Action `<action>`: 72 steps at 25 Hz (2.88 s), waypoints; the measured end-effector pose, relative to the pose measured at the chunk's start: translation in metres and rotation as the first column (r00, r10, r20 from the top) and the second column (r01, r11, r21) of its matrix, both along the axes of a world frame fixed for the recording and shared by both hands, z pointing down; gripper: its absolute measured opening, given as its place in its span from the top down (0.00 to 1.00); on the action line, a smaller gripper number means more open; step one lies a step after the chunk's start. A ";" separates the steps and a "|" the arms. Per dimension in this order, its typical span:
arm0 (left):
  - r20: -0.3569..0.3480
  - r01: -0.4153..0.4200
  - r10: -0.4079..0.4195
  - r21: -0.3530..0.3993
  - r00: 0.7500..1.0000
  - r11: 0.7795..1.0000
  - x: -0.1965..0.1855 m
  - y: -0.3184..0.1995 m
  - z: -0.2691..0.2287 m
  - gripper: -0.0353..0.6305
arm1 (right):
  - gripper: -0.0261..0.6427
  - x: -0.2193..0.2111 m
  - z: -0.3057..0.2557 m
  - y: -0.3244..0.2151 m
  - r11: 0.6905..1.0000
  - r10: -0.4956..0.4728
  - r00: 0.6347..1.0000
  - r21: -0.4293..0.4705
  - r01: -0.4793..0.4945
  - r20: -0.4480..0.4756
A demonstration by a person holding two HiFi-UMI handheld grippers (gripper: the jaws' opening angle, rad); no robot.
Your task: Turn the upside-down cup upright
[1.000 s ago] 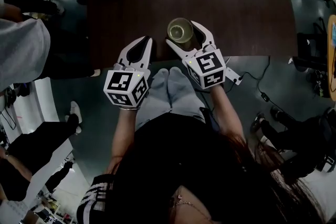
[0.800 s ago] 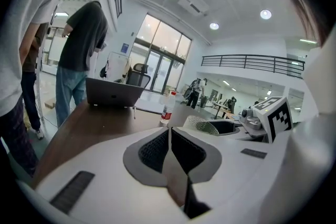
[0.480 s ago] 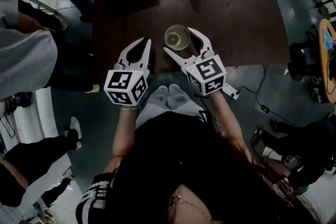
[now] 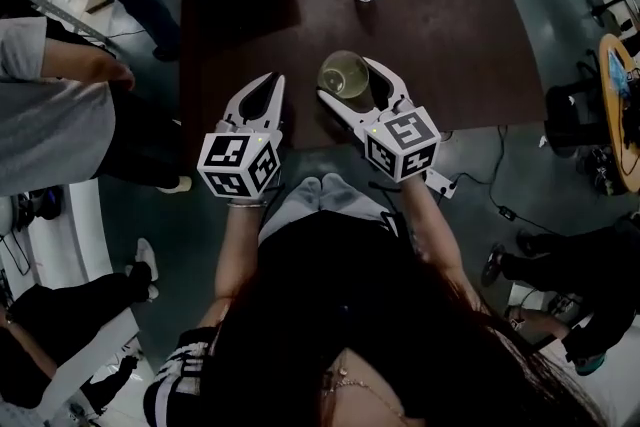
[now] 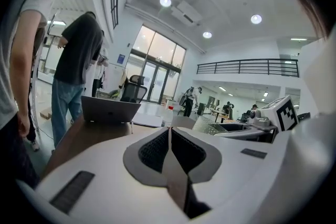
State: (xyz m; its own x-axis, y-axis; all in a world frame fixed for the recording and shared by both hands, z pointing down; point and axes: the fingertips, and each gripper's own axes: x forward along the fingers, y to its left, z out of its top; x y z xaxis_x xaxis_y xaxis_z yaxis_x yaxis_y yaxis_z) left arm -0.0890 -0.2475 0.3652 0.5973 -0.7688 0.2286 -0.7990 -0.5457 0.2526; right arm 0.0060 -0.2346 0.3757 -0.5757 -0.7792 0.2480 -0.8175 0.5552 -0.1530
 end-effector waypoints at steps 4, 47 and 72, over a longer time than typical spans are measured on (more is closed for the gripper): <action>0.000 -0.004 0.004 0.003 1.000 1.000 0.000 0.000 -0.002 0.92 | 0.39 0.000 -0.003 0.002 1.000 0.004 1.000 0.008 -0.004 0.009; -0.088 -0.101 0.102 0.011 0.991 0.995 0.016 0.016 -0.009 0.92 | 0.39 0.044 -0.001 0.012 0.928 0.236 0.333 -0.314 0.200 0.913; -0.152 -0.441 0.433 -0.018 0.888 0.897 0.044 0.041 -0.004 0.52 | 0.39 0.045 -0.002 0.011 0.920 0.210 0.249 -0.277 0.276 0.945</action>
State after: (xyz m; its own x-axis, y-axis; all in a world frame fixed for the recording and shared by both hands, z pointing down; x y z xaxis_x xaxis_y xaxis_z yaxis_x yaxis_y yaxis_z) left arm -0.0450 -0.2061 0.3607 0.8988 -0.4122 0.1491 -0.4369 -0.8148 0.3811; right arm 0.0506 -0.2235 0.3741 -0.5888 -0.7561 -0.2858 0.0919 0.2886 -0.9530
